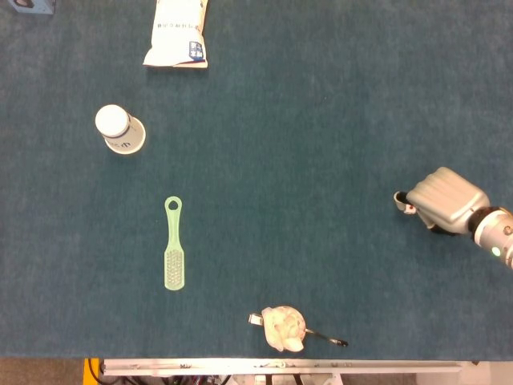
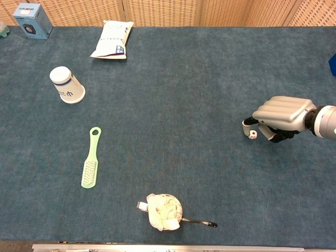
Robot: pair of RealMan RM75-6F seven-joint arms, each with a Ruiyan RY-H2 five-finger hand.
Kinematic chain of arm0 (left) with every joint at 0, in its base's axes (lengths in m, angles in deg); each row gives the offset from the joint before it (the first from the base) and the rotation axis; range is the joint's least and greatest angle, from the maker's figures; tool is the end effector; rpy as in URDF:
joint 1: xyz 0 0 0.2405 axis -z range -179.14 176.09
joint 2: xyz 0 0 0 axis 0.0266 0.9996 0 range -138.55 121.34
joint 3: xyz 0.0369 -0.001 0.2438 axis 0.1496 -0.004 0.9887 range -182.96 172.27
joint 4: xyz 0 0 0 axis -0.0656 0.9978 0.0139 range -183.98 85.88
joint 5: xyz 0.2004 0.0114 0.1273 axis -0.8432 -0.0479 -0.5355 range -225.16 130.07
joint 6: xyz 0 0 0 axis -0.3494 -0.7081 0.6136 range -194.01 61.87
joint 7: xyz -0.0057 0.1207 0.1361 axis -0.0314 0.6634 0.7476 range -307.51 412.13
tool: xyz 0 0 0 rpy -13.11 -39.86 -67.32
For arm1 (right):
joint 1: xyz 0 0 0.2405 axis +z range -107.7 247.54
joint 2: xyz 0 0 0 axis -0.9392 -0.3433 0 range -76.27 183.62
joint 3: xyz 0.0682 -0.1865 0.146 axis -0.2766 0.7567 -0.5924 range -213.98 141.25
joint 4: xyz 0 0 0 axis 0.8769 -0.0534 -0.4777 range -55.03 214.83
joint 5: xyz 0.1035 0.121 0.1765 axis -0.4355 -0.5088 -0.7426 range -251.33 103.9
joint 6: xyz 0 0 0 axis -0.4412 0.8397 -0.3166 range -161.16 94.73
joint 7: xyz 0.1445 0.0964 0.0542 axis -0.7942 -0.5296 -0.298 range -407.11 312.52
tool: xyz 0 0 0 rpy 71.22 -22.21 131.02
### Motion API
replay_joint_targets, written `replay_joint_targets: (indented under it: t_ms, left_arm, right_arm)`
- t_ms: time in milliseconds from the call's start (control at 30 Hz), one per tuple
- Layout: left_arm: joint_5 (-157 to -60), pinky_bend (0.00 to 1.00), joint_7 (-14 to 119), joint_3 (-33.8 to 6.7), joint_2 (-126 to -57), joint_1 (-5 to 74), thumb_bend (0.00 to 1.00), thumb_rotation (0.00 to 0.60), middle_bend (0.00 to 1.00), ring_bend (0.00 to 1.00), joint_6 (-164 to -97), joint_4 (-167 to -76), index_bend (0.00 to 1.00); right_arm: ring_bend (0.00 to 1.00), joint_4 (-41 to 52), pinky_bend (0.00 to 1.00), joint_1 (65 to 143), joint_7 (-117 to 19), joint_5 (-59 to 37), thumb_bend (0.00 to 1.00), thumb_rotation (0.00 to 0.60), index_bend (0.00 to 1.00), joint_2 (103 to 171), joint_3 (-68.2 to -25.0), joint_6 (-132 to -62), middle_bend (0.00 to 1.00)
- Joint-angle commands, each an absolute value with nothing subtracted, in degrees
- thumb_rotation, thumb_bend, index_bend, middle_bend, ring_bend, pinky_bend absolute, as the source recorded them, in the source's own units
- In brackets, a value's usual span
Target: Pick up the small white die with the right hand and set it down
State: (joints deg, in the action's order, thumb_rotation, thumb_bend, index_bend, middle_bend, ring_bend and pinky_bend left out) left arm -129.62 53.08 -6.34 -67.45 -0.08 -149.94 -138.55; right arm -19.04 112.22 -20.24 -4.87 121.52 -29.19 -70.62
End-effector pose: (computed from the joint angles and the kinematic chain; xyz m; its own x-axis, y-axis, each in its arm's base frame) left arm -0.3608 0.1928 0.1650 0.5235 0.0772 0.8485 0.8406 0.1155 -0.5291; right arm -0.2283 -0.2812 -0.0387 0.7804 -0.4898 0.3887 -0.6252 -0.6106 0.4861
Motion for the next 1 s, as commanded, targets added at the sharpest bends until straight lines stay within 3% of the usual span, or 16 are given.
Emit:
replay_joint_targets:
  t_ms: [33,700,1000]
  left_arm:
    - [-129.46,0.32,53.04,-6.41,-67.45,-0.06,0.20,0.600,0.25,0.18,-149.85,-138.51,0.36]
    - [-129.01,0.32,53.96,-6.55,-67.66,0.01,0.20,0.600,0.25,0.18,-149.38,-138.58,0.36]
    - [-128.78,0.32,54.17,-6.63,-67.77,0.09,0.20,0.600,0.25,0.18,-149.11,-138.48,0.36]
  right_arm:
    - [1.00,-19.23,1.00,111.98,-20.47,-4.61,1.00,0.600,0.34,121.18,-28.85,-70.94,1.00]
    - [1.00,-19.03,1.00,108.85,-24.25,-2.85,1.00,0.600,0.34,118.00,-27.26,-74.08,1.00]
    - [1.00,-21.26,1.00,106.83,-26.89,2.71,1.00,0.600,0.34,116.12,-26.21,-76.38,1.00]
